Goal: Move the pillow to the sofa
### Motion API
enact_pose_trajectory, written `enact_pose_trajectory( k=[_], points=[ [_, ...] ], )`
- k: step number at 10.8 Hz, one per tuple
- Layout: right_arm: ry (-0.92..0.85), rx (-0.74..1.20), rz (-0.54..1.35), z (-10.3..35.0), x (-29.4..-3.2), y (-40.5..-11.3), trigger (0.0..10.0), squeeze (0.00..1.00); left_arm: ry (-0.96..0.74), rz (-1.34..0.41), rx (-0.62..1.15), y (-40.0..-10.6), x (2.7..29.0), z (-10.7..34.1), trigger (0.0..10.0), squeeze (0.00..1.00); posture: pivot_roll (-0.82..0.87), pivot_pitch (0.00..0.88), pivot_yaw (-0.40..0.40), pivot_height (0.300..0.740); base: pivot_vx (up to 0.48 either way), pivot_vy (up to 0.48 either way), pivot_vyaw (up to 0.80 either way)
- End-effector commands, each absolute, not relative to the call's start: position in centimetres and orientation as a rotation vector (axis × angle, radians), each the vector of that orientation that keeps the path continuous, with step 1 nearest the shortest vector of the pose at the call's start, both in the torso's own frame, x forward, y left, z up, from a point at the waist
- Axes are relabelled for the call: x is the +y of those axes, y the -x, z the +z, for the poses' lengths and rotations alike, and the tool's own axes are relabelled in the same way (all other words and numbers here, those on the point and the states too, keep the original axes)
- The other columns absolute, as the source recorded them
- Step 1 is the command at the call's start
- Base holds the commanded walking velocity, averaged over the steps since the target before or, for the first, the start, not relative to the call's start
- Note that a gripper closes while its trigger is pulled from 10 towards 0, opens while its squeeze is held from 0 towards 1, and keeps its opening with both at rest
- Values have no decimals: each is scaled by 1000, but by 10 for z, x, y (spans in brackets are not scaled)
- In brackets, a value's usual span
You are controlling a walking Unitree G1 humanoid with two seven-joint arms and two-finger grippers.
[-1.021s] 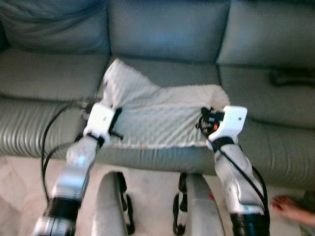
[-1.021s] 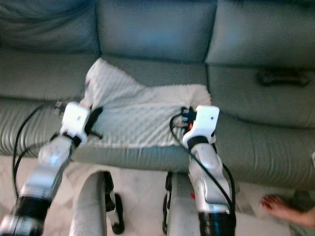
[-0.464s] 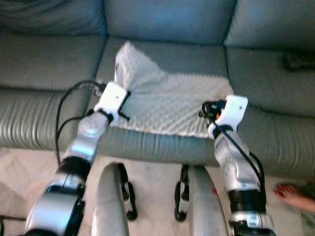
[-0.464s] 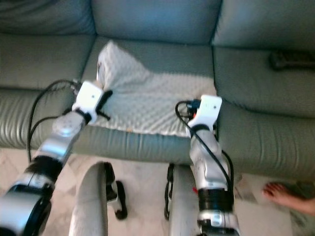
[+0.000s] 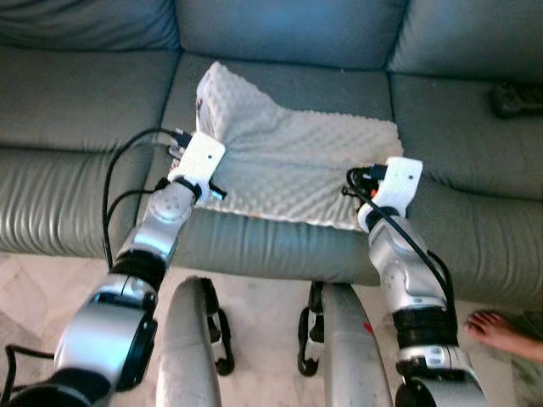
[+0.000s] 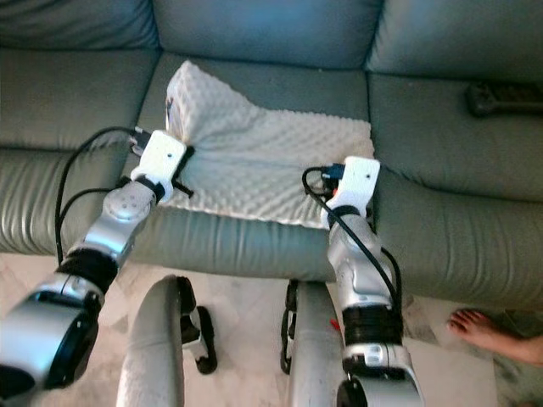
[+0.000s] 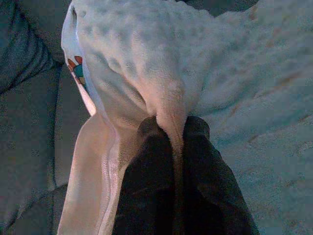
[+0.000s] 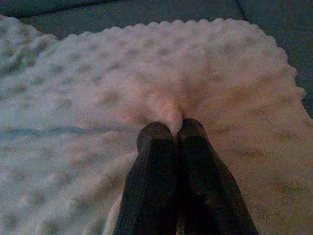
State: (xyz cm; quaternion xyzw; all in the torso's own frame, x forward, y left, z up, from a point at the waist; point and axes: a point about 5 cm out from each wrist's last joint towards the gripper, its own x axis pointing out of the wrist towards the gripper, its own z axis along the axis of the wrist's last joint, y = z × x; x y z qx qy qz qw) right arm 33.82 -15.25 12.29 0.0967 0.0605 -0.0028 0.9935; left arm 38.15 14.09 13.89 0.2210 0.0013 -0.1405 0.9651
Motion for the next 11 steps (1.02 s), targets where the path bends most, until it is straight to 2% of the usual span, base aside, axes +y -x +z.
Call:
enact_pose_trajectory(
  k=[1,2,7,11],
  points=[
    [-202,133,-16,118,-156,-339,10000,0,-451,-254,20,-381,151,134,10000,1000,-79,372,-10,620,0,0,0],
    [-223,126,-14,118,-156,-341,10000,1000,-445,-254,23,-382,152,134,10000,1000,-78,369,-11,620,0,0,0],
    [-232,106,-3,119,-155,-346,10000,1000,-460,-232,25,-385,156,134,10000,1000,-81,350,-17,620,0,0,0],
    [-238,74,28,122,-141,-347,10000,1000,-548,-260,-50,-388,147,146,10000,1000,-69,333,-23,620,0,0,0]
  ],
)
